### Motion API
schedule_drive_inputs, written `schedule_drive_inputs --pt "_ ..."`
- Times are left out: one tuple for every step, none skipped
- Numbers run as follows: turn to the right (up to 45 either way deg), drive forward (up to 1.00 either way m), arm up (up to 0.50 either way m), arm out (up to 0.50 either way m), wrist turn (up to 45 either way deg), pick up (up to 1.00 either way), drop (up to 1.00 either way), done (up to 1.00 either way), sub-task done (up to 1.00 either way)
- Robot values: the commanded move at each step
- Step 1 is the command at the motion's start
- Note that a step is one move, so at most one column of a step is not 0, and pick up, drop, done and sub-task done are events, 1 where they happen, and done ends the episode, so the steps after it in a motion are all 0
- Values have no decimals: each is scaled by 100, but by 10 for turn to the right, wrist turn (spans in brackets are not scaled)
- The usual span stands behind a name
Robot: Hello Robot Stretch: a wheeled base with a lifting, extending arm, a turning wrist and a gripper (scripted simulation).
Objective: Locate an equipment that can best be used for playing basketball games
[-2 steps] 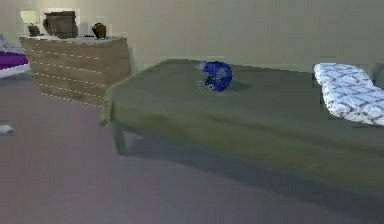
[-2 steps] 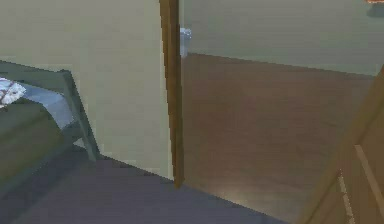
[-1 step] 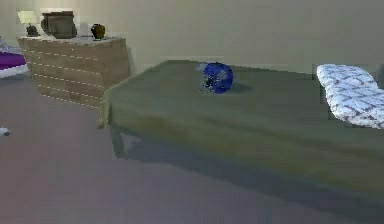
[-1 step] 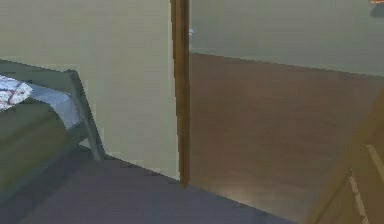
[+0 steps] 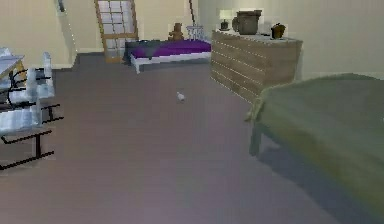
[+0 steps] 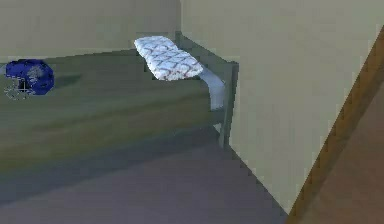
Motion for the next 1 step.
schedule_drive_inputs --pt "-210 0 0 0 0 0 0 0 0"
